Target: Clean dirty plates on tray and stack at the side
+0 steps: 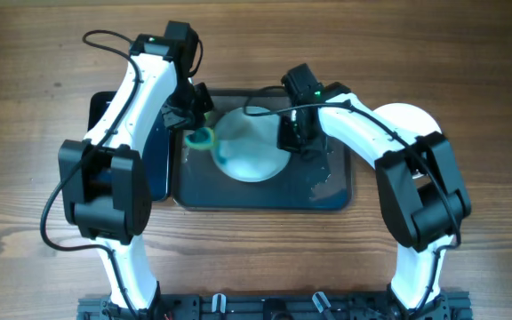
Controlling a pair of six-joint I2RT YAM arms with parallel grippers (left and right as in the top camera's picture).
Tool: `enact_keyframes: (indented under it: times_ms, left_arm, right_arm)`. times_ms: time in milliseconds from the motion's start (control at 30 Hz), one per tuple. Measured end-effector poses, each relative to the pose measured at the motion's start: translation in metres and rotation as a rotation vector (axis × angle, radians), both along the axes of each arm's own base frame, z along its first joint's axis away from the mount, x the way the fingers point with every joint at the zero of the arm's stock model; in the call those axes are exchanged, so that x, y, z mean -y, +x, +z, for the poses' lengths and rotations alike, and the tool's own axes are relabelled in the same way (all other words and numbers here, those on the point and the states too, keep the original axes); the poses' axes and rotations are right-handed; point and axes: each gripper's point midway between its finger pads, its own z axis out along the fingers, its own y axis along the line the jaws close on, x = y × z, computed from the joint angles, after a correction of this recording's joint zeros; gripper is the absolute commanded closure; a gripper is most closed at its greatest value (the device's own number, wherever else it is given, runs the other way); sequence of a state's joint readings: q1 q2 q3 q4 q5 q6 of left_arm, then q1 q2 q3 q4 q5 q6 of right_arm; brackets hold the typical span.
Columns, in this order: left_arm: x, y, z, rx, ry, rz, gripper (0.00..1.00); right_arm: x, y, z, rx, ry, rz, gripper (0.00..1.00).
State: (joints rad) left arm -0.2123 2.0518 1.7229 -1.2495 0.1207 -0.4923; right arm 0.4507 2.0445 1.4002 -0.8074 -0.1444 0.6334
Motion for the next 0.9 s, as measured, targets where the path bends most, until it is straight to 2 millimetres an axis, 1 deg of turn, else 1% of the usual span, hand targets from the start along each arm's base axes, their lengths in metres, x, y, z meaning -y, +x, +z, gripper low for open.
enact_keyframes:
  times_ms: [67, 133, 267, 467, 600, 733, 867, 900]
  left_arm:
    - [0.006, -0.002, 0.0, -0.001, 0.001, -0.006, 0.96]
    - [0.012, -0.002, 0.0, 0.004, -0.001, -0.014, 0.96]
    - [0.028, 0.002, 0.0, 0.039, -0.009, -0.044, 0.96]
    - [0.052, 0.007, -0.003, 0.079, -0.02, -0.076, 0.96]
    - [0.069, 0.008, -0.019, 0.075, -0.02, -0.109, 0.96]
    - [0.082, 0.009, -0.046, 0.053, -0.014, -0.128, 0.96]
    - [0.086, 0.012, -0.066, 0.037, -0.008, -0.116, 0.96]
    - [0.086, 0.011, -0.068, 0.031, -0.006, -0.115, 0.96]
  right_arm:
    - [0.011, 0.005, 0.003, 0.023, -0.055, -0.069, 0.96]
    - [0.015, 0.009, 0.004, 0.044, -0.077, -0.102, 0.96]
    - [0.014, 0.019, 0.0, 0.083, -0.049, -0.1, 0.96]
    - [0.014, 0.019, -0.002, 0.089, 0.011, -0.089, 0.96]
    - [0.013, 0.02, -0.001, 0.09, 0.039, -0.063, 0.96]
    - [0.011, 0.021, -0.001, 0.094, 0.047, -0.041, 0.96]
    - [0.01, 0.021, -0.001, 0.094, 0.051, -0.036, 0.96]
    - [0.01, 0.021, -0.001, 0.093, 0.052, -0.036, 0.96]
